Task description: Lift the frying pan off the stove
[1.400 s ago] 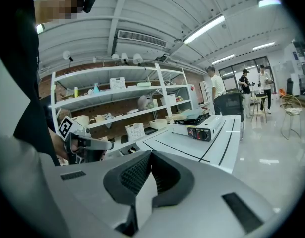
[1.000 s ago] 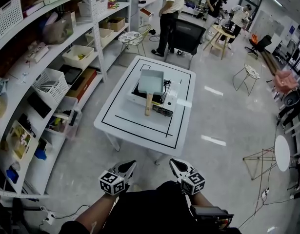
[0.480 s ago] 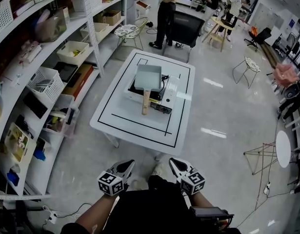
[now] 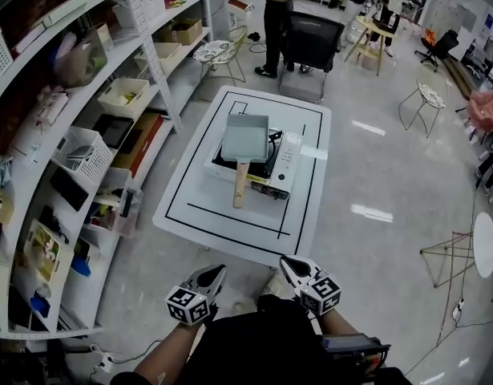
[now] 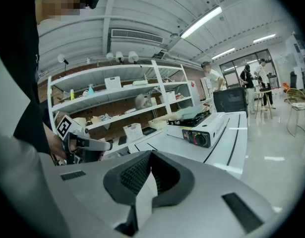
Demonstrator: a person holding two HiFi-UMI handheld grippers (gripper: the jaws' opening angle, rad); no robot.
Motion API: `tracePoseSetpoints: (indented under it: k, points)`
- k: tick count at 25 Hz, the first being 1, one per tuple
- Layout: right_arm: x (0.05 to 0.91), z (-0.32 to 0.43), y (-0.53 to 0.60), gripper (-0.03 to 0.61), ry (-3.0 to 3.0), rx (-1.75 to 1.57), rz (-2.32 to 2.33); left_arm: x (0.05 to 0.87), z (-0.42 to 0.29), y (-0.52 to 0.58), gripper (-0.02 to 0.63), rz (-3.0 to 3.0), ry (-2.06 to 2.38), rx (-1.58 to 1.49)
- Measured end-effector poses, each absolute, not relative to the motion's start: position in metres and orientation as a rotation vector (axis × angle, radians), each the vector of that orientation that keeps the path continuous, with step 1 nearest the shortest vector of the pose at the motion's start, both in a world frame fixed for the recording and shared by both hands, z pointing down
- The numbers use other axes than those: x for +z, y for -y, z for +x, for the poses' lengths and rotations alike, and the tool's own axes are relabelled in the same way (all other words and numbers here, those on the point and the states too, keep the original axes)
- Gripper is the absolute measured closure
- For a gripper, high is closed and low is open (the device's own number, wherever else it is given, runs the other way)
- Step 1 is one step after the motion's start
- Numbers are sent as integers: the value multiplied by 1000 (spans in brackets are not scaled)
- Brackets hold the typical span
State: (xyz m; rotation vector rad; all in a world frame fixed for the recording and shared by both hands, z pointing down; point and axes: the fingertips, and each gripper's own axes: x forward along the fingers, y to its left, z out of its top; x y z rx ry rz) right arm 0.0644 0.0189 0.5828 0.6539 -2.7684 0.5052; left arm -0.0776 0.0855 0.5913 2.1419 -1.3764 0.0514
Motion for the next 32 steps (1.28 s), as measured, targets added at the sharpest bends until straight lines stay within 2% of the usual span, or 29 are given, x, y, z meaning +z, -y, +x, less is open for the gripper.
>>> tracePoseSetpoints:
  k: [16, 32]
  points:
    - [580, 69, 86, 554, 2817, 530, 574, 579, -83, 15, 604, 2096, 1475, 92]
    - [586, 76, 124, 554, 2843, 589, 553, 581, -117, 57, 603, 1985, 1583, 107]
